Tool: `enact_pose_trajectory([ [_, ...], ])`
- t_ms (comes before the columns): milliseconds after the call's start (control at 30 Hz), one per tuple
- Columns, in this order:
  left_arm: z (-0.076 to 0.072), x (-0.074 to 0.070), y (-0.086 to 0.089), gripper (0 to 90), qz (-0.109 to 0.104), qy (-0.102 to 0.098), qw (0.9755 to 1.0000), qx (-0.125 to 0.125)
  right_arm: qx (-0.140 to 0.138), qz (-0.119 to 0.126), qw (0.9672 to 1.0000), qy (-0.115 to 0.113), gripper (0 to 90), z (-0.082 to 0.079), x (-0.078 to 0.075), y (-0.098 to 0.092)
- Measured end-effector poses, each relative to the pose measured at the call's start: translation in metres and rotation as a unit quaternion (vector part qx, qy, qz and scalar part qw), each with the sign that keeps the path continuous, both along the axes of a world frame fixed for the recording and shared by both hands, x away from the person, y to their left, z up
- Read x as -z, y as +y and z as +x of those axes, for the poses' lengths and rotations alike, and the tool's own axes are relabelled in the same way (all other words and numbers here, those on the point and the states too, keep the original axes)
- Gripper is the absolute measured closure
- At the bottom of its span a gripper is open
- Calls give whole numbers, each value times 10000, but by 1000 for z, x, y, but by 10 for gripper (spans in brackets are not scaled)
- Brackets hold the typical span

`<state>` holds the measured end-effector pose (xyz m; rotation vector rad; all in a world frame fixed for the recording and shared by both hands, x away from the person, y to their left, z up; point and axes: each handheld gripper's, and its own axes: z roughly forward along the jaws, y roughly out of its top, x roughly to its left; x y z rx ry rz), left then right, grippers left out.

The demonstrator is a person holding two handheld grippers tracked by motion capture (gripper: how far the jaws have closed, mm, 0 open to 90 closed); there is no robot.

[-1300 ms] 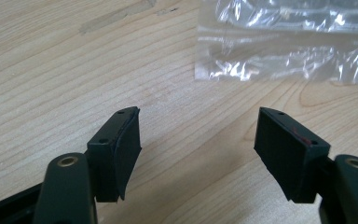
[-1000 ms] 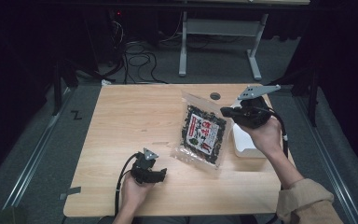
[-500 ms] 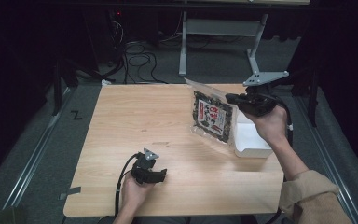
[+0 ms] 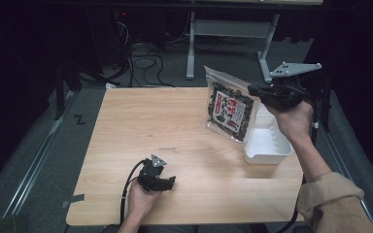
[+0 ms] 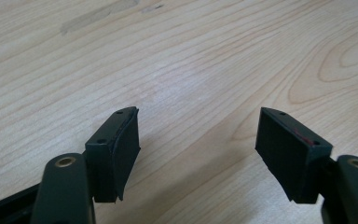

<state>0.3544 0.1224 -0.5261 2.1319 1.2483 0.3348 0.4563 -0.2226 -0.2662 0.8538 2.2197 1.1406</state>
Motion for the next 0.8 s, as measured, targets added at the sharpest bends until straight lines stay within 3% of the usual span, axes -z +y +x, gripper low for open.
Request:
enact_pose_trajectory([
  [367,-1,-1,-1,295,-44,-60,10000,54,362,96,9991,-203,900,2,-8,-27],
  [800,-4,-4,-4,294,-109,-59,9999,108,753,47,9964,-397,900,-3,-10,-61],
])
